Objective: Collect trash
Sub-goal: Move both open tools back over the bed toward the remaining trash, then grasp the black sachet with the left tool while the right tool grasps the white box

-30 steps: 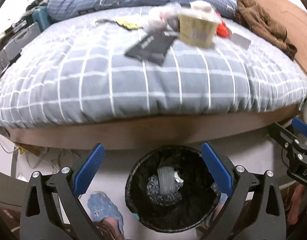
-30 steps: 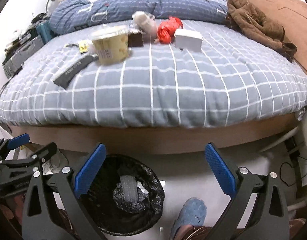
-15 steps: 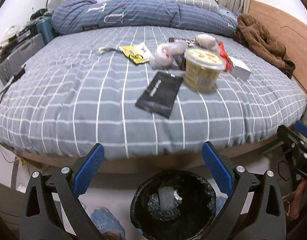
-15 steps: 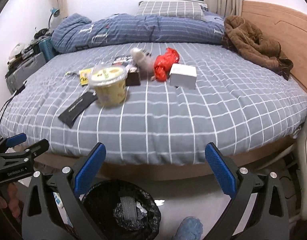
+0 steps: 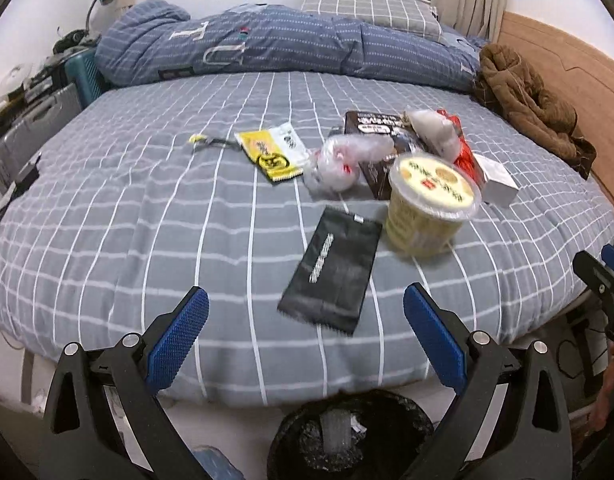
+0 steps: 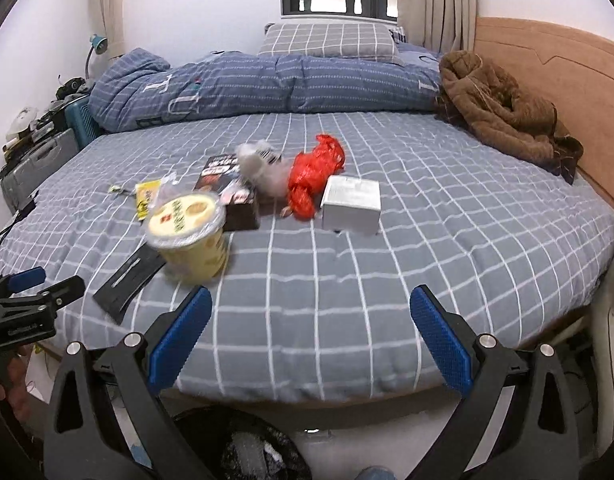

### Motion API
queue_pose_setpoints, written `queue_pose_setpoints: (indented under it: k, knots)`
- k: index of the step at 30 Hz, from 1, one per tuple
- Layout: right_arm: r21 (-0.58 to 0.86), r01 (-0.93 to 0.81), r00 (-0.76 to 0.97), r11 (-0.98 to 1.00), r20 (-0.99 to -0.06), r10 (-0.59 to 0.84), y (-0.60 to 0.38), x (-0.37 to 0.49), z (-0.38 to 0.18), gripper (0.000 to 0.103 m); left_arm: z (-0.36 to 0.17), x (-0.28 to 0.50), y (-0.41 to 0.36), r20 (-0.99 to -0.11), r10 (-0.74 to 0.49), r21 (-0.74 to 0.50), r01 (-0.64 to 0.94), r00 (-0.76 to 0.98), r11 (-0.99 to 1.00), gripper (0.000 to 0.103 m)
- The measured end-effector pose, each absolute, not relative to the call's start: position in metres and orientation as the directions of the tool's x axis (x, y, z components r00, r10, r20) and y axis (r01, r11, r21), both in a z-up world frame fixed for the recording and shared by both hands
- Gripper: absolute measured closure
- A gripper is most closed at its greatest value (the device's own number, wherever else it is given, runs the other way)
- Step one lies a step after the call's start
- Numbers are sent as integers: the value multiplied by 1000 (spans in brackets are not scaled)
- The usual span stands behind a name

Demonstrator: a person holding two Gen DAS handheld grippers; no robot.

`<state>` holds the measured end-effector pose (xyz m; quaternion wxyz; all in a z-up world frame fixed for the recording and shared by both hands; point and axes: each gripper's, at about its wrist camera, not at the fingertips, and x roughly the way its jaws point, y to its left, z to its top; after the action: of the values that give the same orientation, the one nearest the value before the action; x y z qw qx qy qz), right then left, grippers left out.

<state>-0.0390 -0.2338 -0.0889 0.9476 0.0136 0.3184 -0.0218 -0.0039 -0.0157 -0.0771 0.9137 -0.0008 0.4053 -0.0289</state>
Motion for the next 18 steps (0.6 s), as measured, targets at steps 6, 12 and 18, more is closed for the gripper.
queue_pose_setpoints:
  k: [6,12,18]
  knots:
    - [-2,72,815,997,-577,-60,-246,-3,-74,8,-58,26,-18,-720,-66,-26,68,691,997,7]
    - [7,102,827,995,-557,-80,-261,29,-58,8,-34,47,-12,-694,-67,-43,52,717,998,7]
    - [-6,106,812,994,-577,-90,-267,62,-59,8,-34,70,-6,-709,-64,-44,46,703,998,7]
